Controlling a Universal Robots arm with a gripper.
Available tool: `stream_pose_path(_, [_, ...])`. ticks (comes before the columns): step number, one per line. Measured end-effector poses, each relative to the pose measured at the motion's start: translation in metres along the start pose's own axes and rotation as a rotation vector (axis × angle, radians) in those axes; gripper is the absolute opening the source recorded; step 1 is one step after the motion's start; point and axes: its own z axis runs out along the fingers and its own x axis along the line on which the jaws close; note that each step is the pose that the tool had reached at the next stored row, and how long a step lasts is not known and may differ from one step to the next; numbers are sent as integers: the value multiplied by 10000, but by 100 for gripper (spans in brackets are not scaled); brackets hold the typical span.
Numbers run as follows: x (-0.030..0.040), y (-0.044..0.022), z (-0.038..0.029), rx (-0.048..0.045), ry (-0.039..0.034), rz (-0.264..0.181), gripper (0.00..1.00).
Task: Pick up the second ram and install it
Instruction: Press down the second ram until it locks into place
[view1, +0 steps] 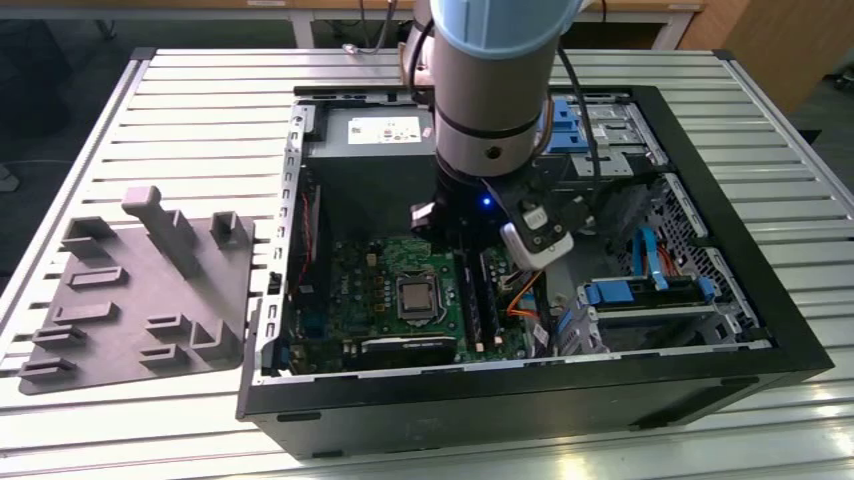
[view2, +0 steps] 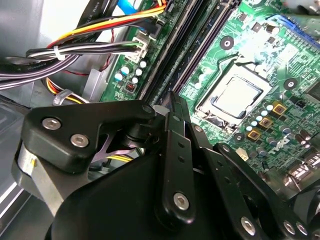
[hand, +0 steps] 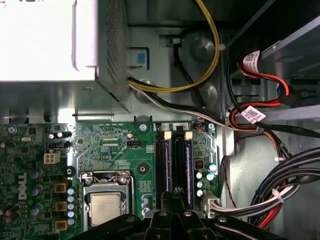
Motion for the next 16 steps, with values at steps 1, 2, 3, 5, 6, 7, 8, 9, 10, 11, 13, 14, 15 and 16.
stream_pose_path(1, [0,-6,0,0,0,-1,11])
stream_pose_path(2, [-1,-14,-1,0,0,0,11])
stream_pose_path(3, [-1,-21,-1,0,0,0,11])
stream_pose_path(5, [-1,-35,-1,-1,0,0,11])
stream_pose_path(6, [-2,-42,-2,-1,0,0,11])
stream_pose_path(7, [-2,-49,-2,-1,0,0,11])
stream_pose_path(8, [-2,-56,-2,-1,0,0,11])
stream_pose_path(9, [-3,-63,-3,-1,0,0,11])
stream_pose_path(10, [-3,-71,-3,0,0,0,11])
stream_pose_path(11, [-3,-78,-4,-1,0,0,11])
stream_pose_path(13, [-4,-92,-4,-1,0,0,11])
stream_pose_path(14, [-4,-99,-5,-1,0,0,11])
stream_pose_path(15, [-4,-106,-5,0,0,0,11])
stream_pose_path(16, [-5,-112,-6,0,0,0,11])
